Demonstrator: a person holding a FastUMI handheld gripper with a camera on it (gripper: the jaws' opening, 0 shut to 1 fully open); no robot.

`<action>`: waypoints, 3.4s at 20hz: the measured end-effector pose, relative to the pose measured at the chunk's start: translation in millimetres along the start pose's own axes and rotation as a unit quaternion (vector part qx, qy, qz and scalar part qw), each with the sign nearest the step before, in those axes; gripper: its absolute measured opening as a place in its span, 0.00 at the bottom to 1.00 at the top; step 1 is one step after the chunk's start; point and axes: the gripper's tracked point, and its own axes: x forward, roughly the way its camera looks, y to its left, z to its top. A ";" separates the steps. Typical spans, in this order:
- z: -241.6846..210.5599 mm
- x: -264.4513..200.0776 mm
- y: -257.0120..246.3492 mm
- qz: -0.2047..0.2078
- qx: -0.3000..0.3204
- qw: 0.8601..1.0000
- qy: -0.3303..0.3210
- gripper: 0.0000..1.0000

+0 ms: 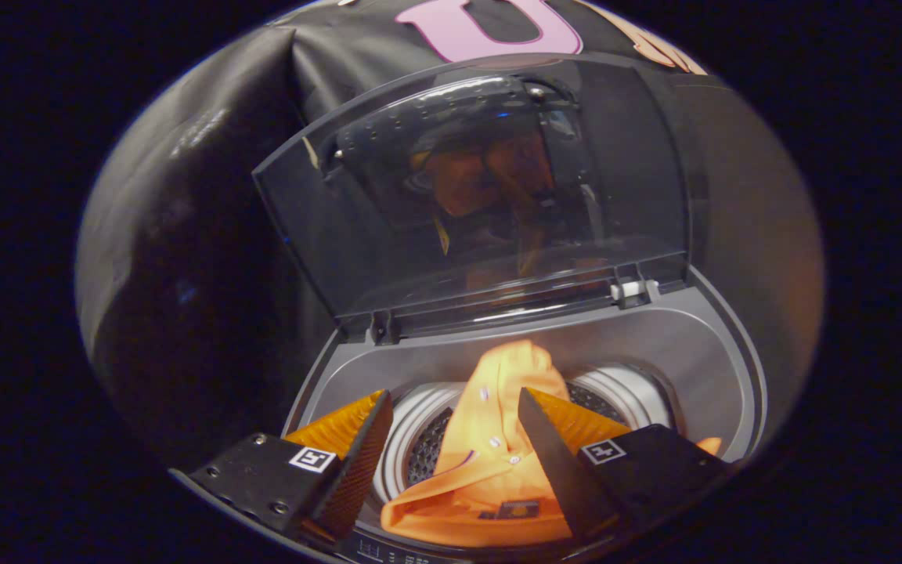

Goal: Put the clothes into the washing machine and then close the washing machine lid.

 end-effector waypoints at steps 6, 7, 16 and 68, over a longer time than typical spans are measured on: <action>46.5 -13.5 -14.0 -0.024 -0.020 0.999 -0.034 0.98; 62.1 -17.6 -12.7 -0.027 -0.026 0.998 -0.045 0.98; 230.5 -76.6 44.0 -0.042 -0.144 0.966 -0.212 0.97; 255.8 -50.7 44.5 -0.070 -0.131 0.960 -0.238 0.99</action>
